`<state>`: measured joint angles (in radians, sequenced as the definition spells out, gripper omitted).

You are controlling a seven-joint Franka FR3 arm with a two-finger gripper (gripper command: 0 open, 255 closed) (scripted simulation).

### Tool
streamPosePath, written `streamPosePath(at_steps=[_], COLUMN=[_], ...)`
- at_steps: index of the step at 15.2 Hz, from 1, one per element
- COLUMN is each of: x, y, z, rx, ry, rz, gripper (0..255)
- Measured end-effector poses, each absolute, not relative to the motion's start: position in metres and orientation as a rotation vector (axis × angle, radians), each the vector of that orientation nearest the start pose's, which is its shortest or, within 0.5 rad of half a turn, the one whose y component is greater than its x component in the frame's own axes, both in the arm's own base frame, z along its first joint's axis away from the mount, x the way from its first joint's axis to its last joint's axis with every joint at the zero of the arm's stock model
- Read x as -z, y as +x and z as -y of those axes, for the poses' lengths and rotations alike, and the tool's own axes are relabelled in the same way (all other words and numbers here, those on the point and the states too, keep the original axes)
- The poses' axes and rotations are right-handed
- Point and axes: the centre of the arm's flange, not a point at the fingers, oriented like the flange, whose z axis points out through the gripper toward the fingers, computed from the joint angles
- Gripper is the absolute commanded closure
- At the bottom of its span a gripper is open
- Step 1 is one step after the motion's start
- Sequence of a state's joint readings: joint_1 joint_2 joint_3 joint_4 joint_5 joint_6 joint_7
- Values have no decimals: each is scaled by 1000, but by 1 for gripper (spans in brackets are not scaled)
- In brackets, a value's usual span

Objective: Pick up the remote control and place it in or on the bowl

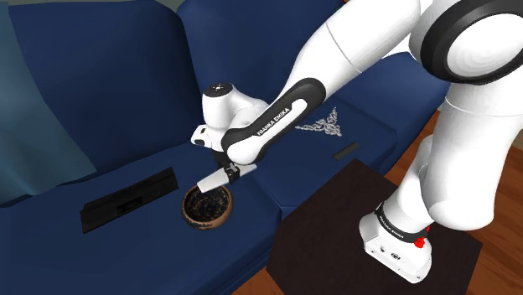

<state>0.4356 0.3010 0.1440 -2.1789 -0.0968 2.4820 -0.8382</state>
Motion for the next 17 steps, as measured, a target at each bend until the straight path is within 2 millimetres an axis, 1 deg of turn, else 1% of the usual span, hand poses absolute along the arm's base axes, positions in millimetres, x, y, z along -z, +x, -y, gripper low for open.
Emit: streamPosePath(at_steps=[3, 5, 6, 7, 8, 11, 17], x=[-252, -255, -253, -250, -247, -232, -200], y=[472, 469, 469, 470, 471, 471, 471], z=[-348, -371, -385, -394, -398, -401, -401], rx=[7, 7, 7, 7, 6, 6, 6], ry=[-2326, -2325, -2325, -2325, -2326, -2327, -2327], rz=[2138, 2139, 2139, 2139, 2138, 2137, 2137], gripper=[255, 255, 255, 255, 255, 255, 255])
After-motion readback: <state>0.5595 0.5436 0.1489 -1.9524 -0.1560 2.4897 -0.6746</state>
